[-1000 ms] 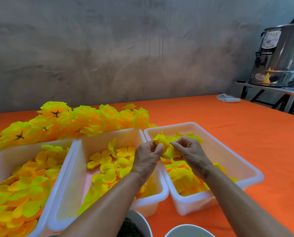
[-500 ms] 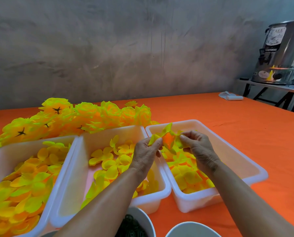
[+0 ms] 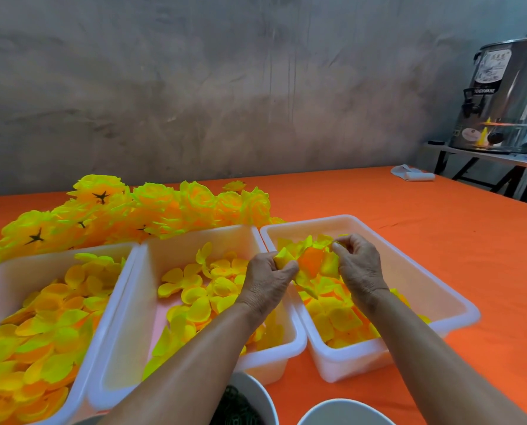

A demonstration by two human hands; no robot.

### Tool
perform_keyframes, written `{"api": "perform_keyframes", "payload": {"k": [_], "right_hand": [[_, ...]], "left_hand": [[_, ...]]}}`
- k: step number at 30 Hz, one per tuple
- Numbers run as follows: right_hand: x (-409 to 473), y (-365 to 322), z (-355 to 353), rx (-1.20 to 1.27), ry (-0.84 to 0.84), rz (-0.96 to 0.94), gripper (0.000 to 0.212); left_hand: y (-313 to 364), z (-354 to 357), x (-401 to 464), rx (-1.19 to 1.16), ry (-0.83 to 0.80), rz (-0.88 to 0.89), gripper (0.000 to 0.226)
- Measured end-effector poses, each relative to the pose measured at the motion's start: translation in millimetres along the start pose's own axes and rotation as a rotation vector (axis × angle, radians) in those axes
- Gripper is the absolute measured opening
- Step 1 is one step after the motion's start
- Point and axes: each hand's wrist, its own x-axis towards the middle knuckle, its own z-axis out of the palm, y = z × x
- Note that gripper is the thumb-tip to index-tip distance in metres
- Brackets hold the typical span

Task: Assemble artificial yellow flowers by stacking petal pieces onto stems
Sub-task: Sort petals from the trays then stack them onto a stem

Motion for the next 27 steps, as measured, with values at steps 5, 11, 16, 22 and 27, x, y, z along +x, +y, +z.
{"api": "perform_keyframes", "payload": {"k": [5,11,16,22,27], "right_hand": [[-9,-8,1,0.116,-0.309,-0.011,0.012],[-16,-12,-2,-0.105,-0.379,-0.113,0.021],[-5,-8,-2,-0.360,-0.126,-0.154,0.011],[-4,-6,3,-0.496,0.009,-0.101,0.012],[-6,-7,3,-0.635,0.059,-0.078,0.018]], "left_hand": [[1,0,0,0.028,0.094,0.021,0.026],[-2,-1,0,0.064,0.111,0.025,0.029],[1,1,-1,0.162,0.052,0.089,0.030],[6,6,-2,0.337,0.038,0.137,0.031],[12,9,-8,0.397,-0.011,0.194,0.029]]}}
